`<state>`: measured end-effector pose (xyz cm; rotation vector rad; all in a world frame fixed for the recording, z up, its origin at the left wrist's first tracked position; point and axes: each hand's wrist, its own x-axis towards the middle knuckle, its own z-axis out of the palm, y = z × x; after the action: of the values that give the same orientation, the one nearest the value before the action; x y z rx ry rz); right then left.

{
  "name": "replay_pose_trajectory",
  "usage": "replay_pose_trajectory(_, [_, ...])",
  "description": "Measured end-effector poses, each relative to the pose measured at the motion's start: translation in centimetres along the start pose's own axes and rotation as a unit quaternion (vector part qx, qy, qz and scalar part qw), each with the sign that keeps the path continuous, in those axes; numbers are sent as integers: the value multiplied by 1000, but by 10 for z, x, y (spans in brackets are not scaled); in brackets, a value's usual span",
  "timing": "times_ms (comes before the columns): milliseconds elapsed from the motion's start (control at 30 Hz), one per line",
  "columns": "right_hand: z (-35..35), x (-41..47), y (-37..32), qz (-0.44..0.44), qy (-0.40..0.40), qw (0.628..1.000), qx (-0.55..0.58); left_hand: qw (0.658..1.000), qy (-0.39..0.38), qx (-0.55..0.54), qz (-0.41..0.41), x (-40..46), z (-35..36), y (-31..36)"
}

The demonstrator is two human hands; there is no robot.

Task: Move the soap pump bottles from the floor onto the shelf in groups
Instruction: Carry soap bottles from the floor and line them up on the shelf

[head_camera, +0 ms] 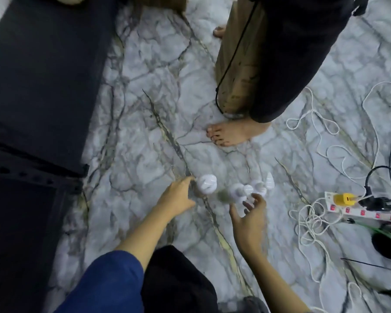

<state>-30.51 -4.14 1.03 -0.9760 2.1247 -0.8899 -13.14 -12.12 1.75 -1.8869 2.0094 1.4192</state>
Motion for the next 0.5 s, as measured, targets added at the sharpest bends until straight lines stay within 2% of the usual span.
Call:
replay_pose_trajectory(100, [19,14,12,33,56,996,53,999,4,-51,18,30,23,-2])
replay_pose_trajectory(200, [30,25,25,41,53,993,93,994,36,-106,12,49,40,-7])
replay_pose_trajectory(333, [40,30,42,3,56,998,31,988,41,-148,6,63,51,-19])
replay_pose_trajectory(500, [59,20,63,82,-29,996,19,985,66,-162,-5,71,64,-25])
